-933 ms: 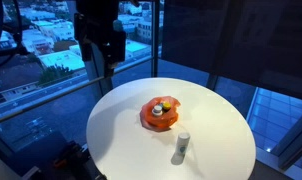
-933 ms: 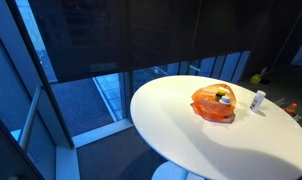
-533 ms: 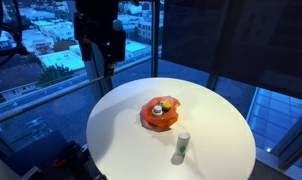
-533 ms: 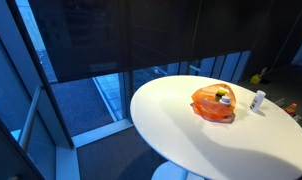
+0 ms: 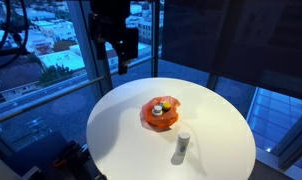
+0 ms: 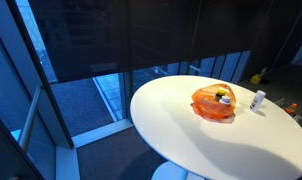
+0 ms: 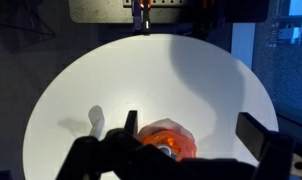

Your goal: Put the white bottle in the orange plastic bag

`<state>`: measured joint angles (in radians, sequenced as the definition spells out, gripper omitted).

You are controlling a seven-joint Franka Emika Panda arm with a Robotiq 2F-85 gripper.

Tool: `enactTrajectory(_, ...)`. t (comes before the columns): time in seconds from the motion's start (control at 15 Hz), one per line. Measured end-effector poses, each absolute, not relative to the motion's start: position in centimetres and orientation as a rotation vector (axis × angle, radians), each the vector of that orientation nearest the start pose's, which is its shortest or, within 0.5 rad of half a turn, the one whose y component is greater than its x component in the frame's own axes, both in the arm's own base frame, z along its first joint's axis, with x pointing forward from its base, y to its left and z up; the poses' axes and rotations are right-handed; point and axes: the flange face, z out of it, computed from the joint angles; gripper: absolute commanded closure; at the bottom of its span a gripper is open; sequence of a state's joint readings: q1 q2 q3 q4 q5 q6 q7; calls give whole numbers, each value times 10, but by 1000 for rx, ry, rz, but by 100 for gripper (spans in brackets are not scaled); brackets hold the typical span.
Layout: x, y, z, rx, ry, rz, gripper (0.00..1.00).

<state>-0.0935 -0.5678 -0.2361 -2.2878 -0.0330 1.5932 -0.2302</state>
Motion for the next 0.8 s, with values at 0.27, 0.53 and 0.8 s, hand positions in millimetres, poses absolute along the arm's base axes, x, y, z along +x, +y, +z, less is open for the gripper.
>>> enactTrajectory(0.27,370,-156,540,-3057,209,103,0)
enactTrajectory(0.53,398,-183,520,-3106,367,89,0)
enactTrajectory(0.8,422,-211,489,-3142,510,99,0)
